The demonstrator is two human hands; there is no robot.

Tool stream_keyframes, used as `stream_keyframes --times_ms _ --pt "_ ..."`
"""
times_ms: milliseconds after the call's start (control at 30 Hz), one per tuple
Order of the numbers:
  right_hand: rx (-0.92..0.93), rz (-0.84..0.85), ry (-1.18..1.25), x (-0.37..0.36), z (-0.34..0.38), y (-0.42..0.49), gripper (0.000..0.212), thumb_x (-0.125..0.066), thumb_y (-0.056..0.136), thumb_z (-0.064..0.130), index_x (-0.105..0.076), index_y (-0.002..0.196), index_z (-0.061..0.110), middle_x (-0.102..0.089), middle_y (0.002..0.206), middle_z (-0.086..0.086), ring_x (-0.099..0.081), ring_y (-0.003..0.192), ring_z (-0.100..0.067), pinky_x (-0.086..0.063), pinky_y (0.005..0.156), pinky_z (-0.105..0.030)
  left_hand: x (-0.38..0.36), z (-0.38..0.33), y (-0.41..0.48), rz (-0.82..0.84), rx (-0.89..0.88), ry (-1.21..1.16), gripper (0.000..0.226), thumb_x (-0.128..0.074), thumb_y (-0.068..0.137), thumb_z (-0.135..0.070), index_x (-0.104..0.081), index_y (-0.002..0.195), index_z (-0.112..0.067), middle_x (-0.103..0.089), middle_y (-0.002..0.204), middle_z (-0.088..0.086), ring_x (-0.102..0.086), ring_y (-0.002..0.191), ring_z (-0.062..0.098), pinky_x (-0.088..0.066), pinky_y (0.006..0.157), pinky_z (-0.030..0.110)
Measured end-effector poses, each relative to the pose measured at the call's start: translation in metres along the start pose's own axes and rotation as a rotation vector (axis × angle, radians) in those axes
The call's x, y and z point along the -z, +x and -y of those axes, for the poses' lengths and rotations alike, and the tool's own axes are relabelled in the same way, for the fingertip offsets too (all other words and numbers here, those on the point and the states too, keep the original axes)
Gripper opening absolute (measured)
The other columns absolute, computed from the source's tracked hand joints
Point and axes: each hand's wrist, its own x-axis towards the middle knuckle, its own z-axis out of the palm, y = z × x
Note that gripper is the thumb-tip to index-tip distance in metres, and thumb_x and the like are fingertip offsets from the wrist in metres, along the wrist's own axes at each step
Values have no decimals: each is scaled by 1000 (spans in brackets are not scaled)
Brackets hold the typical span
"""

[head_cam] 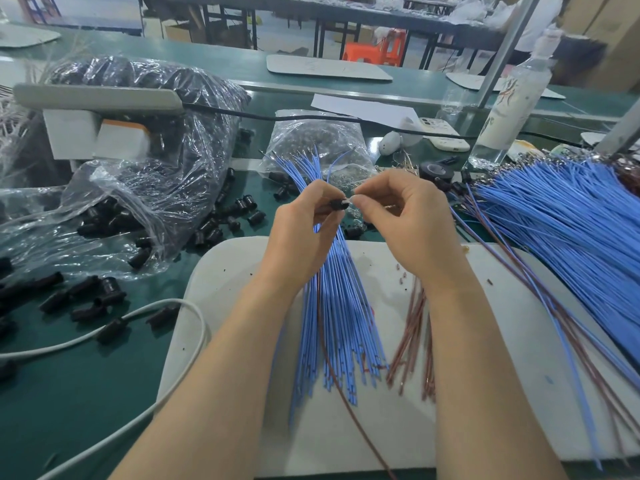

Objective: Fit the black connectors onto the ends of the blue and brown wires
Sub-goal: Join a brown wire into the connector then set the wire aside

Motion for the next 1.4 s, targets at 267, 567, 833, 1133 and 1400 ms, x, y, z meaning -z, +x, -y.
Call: stream_keyframes --times_ms 267,567,833,1133,1400 --pt "-23 -98 -31 -1 -3 1 5 -60 92 17 -62 92 12 -66 76 6 -63 73 -6 -54 77 -27 0 -2 0 -19 -11 60 13 -58 91 -7 -63 102 -14 -69 90 -4 -64 85 4 -51 84 21" --pt "-91 42 -116 -18 0 -1 10 -67 86 23 -69 95 19 -63 73 12 -59 68 2 -45 69 -10 -1 -1 -1 -12 -11 70 30 -60 87 -1 -51 115 -10 -66 92 -3 -61 75 5 -44 70 7" --pt "-67 -129 -150 -24 0 -1 17 -72 83 31 -68 84 14 -66 71 0 -63 70 -17 -50 74 -33 -7 2 -1 -67 -39 301 12 -60 90 -12 -62 102 -12 -65 94 -2 -59 73 17 -52 72 34" --pt "-63 -93 -145 -24 2 -2 20 -73 82 33 -65 79 15 -62 64 6 -59 64 -12 -48 69 -25 -7 0 -2 -108 -22 233 7 -57 89 -8 -64 87 -8 -68 71 2 -64 69 23 -53 66 40" --pt "-127 8 -9 -1 -1 0 11 -61 90 17 -69 95 23 -70 81 3 -66 78 -10 -54 82 -36 -5 3 0 -152 22 75 11 -61 87 -2 -65 85 -12 -68 69 -7 -68 70 4 -56 74 28"
